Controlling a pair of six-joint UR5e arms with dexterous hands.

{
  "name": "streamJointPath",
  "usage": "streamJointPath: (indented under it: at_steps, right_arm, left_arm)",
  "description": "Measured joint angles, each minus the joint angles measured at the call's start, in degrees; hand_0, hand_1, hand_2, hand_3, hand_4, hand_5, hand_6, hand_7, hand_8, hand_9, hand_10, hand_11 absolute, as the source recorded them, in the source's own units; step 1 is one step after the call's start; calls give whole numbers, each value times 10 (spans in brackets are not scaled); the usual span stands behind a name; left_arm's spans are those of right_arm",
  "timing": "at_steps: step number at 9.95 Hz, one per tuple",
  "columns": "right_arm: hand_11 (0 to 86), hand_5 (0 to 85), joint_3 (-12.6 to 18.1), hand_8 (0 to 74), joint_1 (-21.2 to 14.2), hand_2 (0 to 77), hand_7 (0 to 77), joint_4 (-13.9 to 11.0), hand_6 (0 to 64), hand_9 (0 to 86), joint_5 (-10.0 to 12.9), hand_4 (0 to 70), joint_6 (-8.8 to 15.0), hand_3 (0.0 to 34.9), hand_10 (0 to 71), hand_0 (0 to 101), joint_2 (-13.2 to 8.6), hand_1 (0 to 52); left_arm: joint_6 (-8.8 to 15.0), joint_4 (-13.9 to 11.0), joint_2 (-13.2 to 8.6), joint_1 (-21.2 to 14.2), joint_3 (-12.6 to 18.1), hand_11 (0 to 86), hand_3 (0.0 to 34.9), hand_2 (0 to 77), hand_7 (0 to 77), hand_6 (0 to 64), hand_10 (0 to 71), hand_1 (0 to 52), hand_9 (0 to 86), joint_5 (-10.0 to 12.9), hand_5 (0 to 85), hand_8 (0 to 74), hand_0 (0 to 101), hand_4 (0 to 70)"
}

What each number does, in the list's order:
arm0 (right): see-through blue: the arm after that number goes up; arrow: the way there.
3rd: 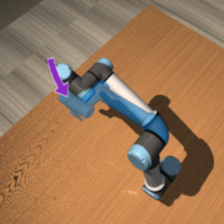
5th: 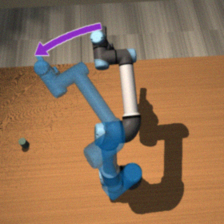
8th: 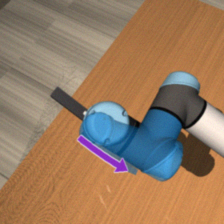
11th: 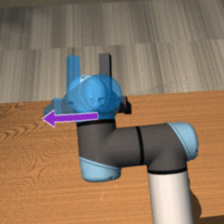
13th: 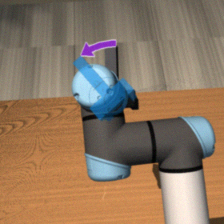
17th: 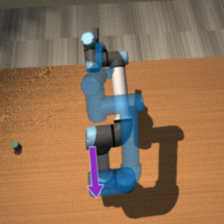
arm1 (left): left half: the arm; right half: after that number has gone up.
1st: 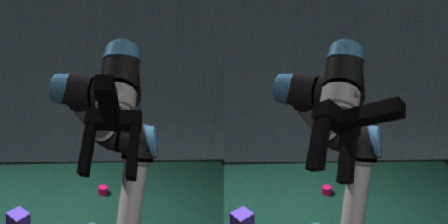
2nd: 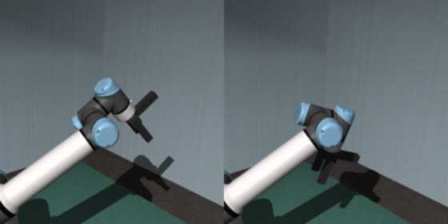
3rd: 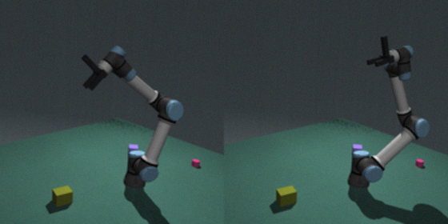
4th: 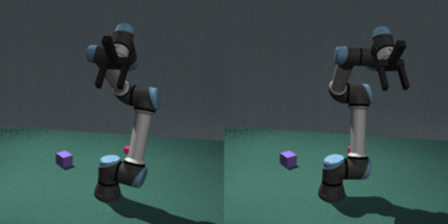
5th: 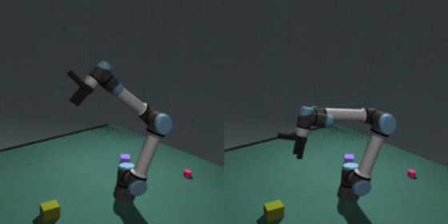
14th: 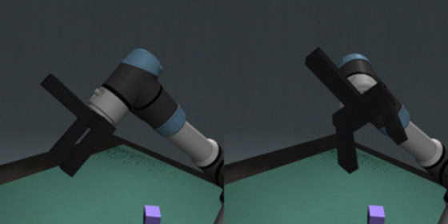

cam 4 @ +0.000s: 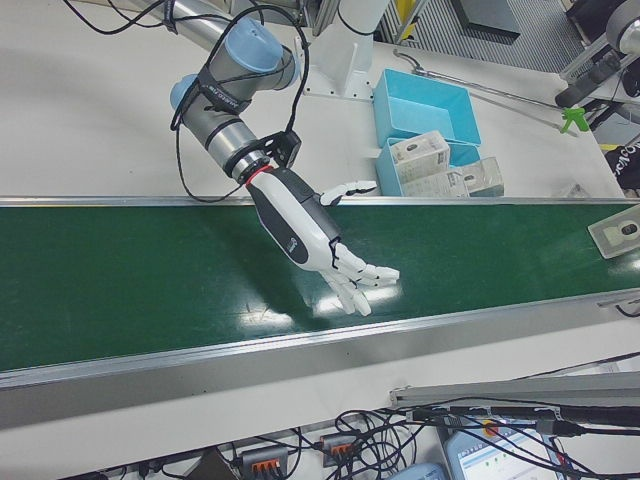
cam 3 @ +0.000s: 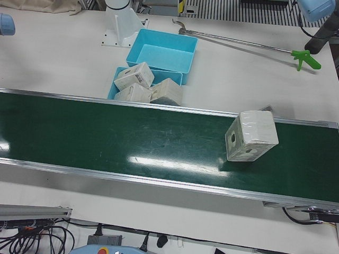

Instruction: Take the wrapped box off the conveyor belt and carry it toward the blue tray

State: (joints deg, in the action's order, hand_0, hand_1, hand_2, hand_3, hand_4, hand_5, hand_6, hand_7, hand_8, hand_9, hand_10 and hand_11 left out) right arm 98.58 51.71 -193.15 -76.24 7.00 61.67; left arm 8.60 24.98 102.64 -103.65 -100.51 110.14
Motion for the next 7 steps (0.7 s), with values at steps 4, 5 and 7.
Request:
streamJointPath:
  at_steps: [4, 5, 7]
  right_arm:
    - [16, 180, -1, 0, -3, 142, 196, 0, 55, 38, 4, 125, -4, 22, 0, 490, -1, 169]
    - [16, 180, -1, 0, -4, 147, 196, 0, 60, 44, 4, 136, -4, 20, 0, 490, -2, 158]
    - [16, 185, -1, 0, -5, 147, 207, 1, 60, 44, 4, 147, -9, 21, 0, 490, -3, 158]
  left_arm:
    - [0, 0, 0, 0, 0, 0, 0, 11, 5, 0, 5, 0, 0, 0, 11, 5, 0, 0]
    - [0, 0, 0, 0, 0, 5, 0, 11, 5, 0, 0, 0, 0, 0, 5, 5, 0, 0]
    - [0, 0, 0, 0, 0, 0, 0, 11, 5, 0, 5, 0, 0, 0, 5, 5, 0, 0]
